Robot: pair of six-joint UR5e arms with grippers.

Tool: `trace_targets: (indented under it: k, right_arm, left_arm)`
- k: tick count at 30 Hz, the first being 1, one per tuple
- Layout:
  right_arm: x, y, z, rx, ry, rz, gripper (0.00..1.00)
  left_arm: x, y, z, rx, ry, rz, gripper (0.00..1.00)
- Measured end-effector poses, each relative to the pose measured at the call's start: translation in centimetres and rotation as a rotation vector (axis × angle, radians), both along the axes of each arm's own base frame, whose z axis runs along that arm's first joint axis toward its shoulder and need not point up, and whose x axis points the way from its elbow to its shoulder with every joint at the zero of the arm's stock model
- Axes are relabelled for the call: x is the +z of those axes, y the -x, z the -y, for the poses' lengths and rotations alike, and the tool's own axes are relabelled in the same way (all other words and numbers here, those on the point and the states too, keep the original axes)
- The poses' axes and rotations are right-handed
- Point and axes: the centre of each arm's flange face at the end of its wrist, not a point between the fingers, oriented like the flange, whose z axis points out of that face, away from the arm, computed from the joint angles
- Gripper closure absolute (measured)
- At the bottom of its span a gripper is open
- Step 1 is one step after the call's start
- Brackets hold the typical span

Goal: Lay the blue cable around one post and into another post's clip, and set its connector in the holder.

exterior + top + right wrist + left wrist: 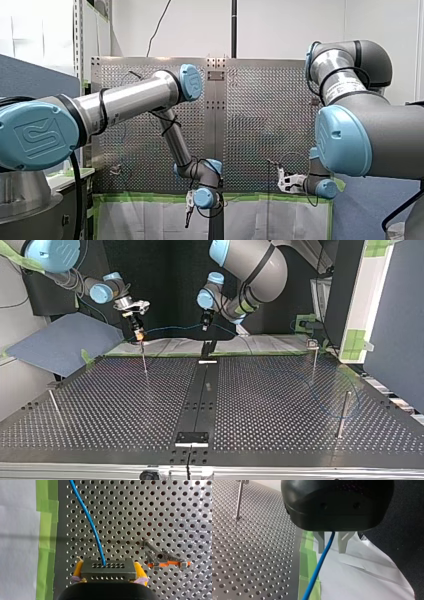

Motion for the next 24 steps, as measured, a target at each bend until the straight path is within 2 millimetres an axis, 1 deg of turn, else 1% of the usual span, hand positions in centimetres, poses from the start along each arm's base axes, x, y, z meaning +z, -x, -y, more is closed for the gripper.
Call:
trace_targets:
  k: [5, 10, 13, 24]
  right_arm:
    - [0.0, 0.2, 0.2, -0.02, 0.001, -0.003, 1.0]
    - [0.0, 0.4, 0.3, -0.033, 0.001, -0.005, 1.0]
    - [0.0, 0.4, 0.3, -0.035, 0.001, -0.005, 1.0]
    - [0.0, 0.5, 0.3, -0.036, 0.001, -0.005, 1.0]
  left_arm:
    - [0.2, 0.1, 0.2, -0.004, 0.0, 0.002, 0.7]
    - [1.3, 0.0, 0.4, -0.006, 0.006, 0.011, 0.7]
    - [1.6, 0.0, 0.4, -0.01, 0.009, 0.013, 0.7]
    - [1.6, 0.1, 0.5, -0.013, 0.008, 0.01, 0.7]
